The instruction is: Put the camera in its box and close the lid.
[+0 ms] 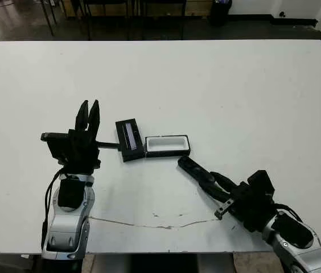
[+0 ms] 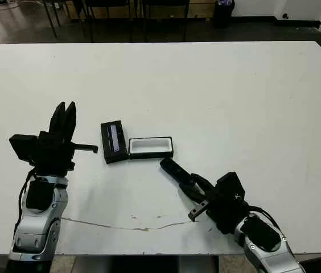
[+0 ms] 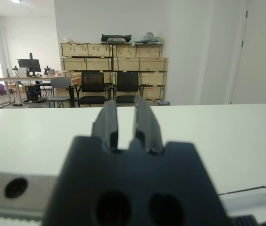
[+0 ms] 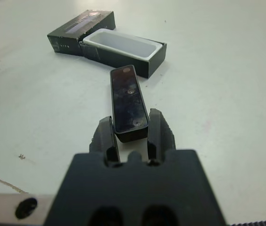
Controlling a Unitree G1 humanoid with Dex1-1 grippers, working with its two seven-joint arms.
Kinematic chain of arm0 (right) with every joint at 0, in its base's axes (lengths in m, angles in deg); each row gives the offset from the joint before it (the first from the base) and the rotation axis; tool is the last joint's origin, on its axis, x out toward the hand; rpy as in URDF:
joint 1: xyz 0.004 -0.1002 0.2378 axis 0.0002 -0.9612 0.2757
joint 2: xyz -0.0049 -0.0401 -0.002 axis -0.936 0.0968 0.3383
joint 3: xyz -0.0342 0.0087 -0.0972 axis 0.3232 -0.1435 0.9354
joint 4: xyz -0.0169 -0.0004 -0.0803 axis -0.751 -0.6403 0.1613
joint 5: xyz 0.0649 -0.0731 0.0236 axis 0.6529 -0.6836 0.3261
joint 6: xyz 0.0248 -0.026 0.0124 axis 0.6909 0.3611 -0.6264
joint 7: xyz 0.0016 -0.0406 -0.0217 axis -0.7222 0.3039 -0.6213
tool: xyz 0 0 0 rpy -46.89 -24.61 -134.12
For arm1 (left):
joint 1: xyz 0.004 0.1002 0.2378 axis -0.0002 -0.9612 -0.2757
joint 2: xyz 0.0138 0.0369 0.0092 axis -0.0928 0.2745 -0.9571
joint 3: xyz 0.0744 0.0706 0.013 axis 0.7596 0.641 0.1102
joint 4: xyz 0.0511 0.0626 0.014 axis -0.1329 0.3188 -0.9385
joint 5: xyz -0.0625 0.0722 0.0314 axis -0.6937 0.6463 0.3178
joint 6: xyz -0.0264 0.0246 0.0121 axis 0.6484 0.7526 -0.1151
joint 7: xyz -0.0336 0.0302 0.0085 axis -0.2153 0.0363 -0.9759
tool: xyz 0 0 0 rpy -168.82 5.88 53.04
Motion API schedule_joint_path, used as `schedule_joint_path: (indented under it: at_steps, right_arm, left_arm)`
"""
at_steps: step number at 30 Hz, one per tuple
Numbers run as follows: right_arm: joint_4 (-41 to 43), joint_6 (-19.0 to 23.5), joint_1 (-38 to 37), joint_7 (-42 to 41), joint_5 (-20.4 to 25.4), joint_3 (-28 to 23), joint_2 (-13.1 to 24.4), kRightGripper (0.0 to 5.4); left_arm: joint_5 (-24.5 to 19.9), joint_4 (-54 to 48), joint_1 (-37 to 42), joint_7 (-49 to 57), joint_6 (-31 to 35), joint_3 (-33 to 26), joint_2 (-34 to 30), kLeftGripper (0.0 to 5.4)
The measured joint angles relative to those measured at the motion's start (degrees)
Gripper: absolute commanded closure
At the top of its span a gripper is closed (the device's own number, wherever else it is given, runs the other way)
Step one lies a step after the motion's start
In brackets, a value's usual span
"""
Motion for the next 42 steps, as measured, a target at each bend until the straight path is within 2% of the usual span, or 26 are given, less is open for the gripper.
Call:
schedule_joint_path:
  at_steps: [3, 8, 12, 16, 18, 21, 28, 35, 42]
  right_arm:
    - [0.02, 0.37, 2.04, -1.49, 1.94, -2.64, 1.15, 5.39]
    - [0.21, 3.73, 6.72, -4.96, 7.30, -8.14, 4.67, 5.39]
    - [-5.63, 7.06, 16.11, -11.64, 14.18, -10.67, 7.60, 5.39]
    - [-13.48, 11.50, 27.45, -18.15, 16.46, -9.83, 11.38, 5.39]
    - [-16.97, 11.68, 32.52, -21.54, 16.14, -8.17, 12.63, 5.39]
    - [-24.30, 9.45, 39.14, -28.48, 14.10, -4.61, 13.31, 5.39]
    - [-39.54, 5.46, 49.98, -39.72, 8.58, 2.65, 12.63, 5.39]
    - [-49.21, -0.19, 55.99, -44.10, 1.71, 7.26, 10.54, 5.39]
    - [-56.42, -4.29, 58.44, -46.02, -1.85, 8.75, 6.98, 5.39]
  left_arm:
    - [0.02, 0.00, -0.01, 0.01, 0.01, -0.02, 0.00, 5.40]
    - [-0.02, 0.00, 0.00, -0.04, -0.09, -0.05, -0.04, 5.40]
    - [-0.06, 0.07, -0.01, -0.06, -0.08, -0.01, -0.05, 5.40]
    - [0.07, 0.08, 0.06, -0.05, 0.03, 0.11, -0.06, 5.40]
    - [0.32, 0.22, 0.16, -0.03, -0.22, 0.09, -0.13, 5.40]
    - [0.39, 0.45, 0.37, -0.05, -0.57, 0.08, -0.22, 5.40]
    - [0.18, 0.40, 0.33, -0.05, -0.44, -0.03, -0.26, 5.40]
    - [0.38, 0.32, 0.34, -0.04, -0.41, 0.03, -0.33, 5.40]
    - [0.35, 0.25, 0.32, -0.03, -0.03, -0.02, -0.34, 5.40]
